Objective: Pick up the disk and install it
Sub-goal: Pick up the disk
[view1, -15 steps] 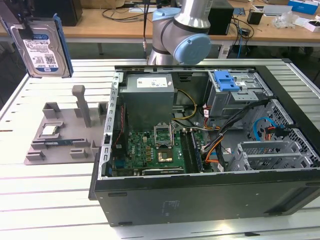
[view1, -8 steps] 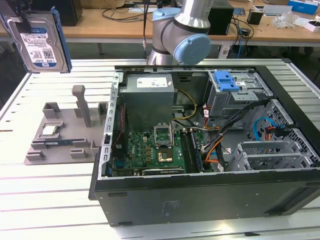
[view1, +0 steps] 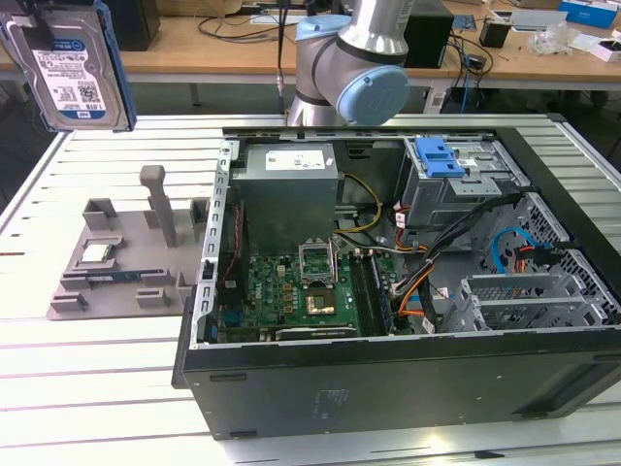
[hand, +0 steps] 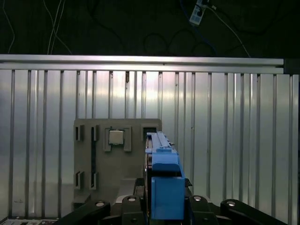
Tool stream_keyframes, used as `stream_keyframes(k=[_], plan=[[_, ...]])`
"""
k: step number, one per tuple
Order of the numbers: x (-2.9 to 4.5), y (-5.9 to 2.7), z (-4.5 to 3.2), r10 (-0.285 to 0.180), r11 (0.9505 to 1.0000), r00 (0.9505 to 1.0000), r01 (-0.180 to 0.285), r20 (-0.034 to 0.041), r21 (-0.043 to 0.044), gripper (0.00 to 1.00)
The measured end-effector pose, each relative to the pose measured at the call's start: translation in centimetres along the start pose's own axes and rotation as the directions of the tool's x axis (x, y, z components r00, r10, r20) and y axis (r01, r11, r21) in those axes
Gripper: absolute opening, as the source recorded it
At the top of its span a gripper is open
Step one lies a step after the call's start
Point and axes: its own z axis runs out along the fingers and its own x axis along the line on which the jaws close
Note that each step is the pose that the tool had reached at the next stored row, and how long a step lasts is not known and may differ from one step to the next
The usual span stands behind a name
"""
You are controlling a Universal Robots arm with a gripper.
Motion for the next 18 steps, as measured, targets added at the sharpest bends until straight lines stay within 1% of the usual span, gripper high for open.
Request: stream_keyframes(k=[4, 9, 11, 15, 16, 17, 18], plan=[[-0.01, 0.02, -0.74, 0.000, 1.0000, 1.0000, 0.000, 0.0000, -0.0001, 0.37], [0.00, 0.05, -1.88, 0.000, 1.0000, 1.0000, 0.000, 0.0000, 0.0000, 0.37], [0.00, 0.07, -2.60, 0.000, 1.0000, 1.0000, 0.000, 0.0000, -0.0001, 0.37], [0.02, 0.10, -3.70, 0.000, 1.0000, 1.0000, 0.000, 0.0002, -0.0001, 0.37], [0.02, 0.11, -3.89, 0.000, 1.0000, 1.0000, 0.000, 0.0009, 0.0000, 0.37], [0.02, 0.12, -4.10, 0.000, 1.0000, 1.0000, 0.000, 0.0032, 0.0002, 0.37], [0.02, 0.13, -4.25, 0.000, 1.0000, 1.0000, 0.000, 0.0076, 0.0003, 0.37]])
